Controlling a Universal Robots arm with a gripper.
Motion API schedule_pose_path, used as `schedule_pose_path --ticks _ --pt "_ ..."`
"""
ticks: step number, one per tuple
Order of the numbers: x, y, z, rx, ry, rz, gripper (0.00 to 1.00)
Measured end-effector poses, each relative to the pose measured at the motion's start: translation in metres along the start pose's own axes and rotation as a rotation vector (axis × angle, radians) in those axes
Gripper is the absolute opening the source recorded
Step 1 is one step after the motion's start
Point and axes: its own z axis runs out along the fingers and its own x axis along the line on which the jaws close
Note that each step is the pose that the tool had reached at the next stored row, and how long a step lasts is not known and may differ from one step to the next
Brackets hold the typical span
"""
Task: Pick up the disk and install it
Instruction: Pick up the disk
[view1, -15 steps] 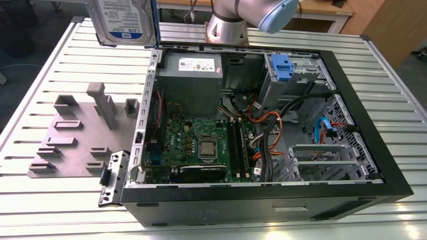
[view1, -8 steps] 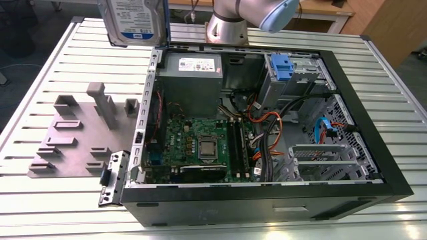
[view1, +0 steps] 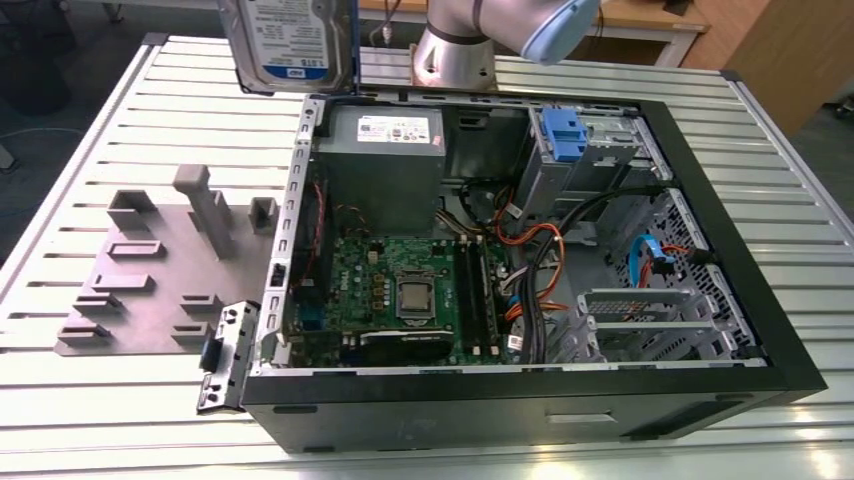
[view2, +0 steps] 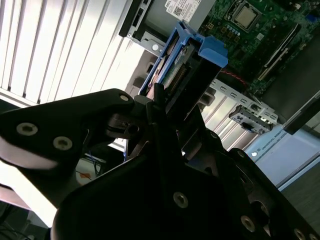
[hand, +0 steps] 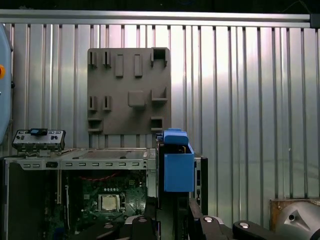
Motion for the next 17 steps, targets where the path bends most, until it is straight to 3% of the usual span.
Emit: schedule_pose_path --ticks 7,17 --pt "-0.0003 -0.015 -0.0003 0.0 0.0 0.0 0.35" --pt "-0.0008 -0.0409 -0.0007 0.0 0.0 0.0 0.35"
